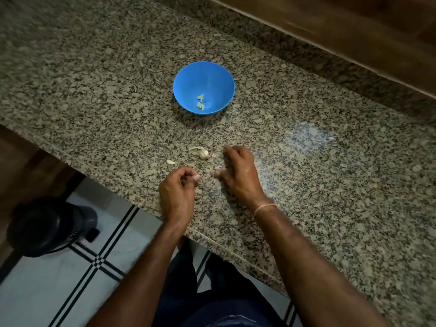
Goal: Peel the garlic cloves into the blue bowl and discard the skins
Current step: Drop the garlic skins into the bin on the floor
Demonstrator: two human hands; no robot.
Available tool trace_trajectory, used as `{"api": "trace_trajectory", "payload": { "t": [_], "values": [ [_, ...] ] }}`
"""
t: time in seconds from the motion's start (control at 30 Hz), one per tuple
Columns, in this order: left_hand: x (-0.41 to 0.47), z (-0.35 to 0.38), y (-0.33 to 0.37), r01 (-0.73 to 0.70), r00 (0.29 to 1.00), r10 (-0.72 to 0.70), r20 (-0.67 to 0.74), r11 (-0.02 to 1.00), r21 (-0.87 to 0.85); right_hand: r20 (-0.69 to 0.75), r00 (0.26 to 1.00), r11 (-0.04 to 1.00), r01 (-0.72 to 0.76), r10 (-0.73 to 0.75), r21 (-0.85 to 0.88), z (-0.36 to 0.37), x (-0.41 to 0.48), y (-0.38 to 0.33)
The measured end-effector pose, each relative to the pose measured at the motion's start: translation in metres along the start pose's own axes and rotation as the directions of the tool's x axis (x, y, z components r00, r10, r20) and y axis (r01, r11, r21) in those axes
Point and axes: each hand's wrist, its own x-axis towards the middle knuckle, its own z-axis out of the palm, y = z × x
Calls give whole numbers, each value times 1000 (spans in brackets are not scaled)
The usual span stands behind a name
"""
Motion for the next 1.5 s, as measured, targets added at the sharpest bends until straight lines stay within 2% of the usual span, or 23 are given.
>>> {"api": "trace_trajectory", "payload": {
  "t": [0.1,0.17,0.23,0.27,0.33,0.4,0.57,0.7,0.83,0.9,0.97,1.1,1.23,1.43,1.5],
  "values": [
    [0,-3,-1,-12,1000,12,13,1000,7,116,979,936,197,-170,-291,7,6,6],
    [-1,-5,-2,-9,1000,9,18,1000,-3,111,961,895,276,-253,-349,8,-4,6],
    [-3,-7,-4,-6,1000,7,21,1000,-12,114,956,897,293,-270,-332,10,-23,8],
    [-4,-7,-5,2,1000,-2,25,1000,-13,96,965,927,263,-246,-268,10,-31,10],
    [-5,-7,-5,23,999,-23,35,1000,-19,-27,993,990,112,-115,-85,6,-37,12],
    [-6,-8,-5,29,999,-28,46,999,-21,-103,994,998,-16,23,63,2,-38,11],
    [-6,-8,-6,20,998,-21,60,1000,10,-23,1000,999,-20,22,44,24,-56,-2],
    [-4,-8,-7,30,997,-31,68,999,17,-135,990,998,30,-36,-48,36,-34,-6],
    [-1,-12,-8,26,998,-25,58,1000,-7,-161,986,998,-31,39,55,24,-35,0],
    [-2,-13,-8,15,998,-15,57,1000,-2,-136,991,998,-26,17,-58,25,-45,1],
    [-4,-13,-7,9,998,-10,61,1000,7,-123,992,997,1,-10,-74,34,-47,-2],
    [-4,-14,-6,-3,998,2,68,1000,17,-247,967,993,37,-64,-114,45,-34,-6],
    [-3,-16,-7,-3,997,3,76,1000,5,-269,960,981,19,-73,-195,45,-26,-8],
    [0,-23,-11,2,996,-3,92,1000,5,-244,961,889,6,-132,-458,52,-25,-11],
    [0,-28,-11,-4,995,5,98,1000,-10,-181,980,861,-20,-84,-509,53,-26,-14]
  ]
}}
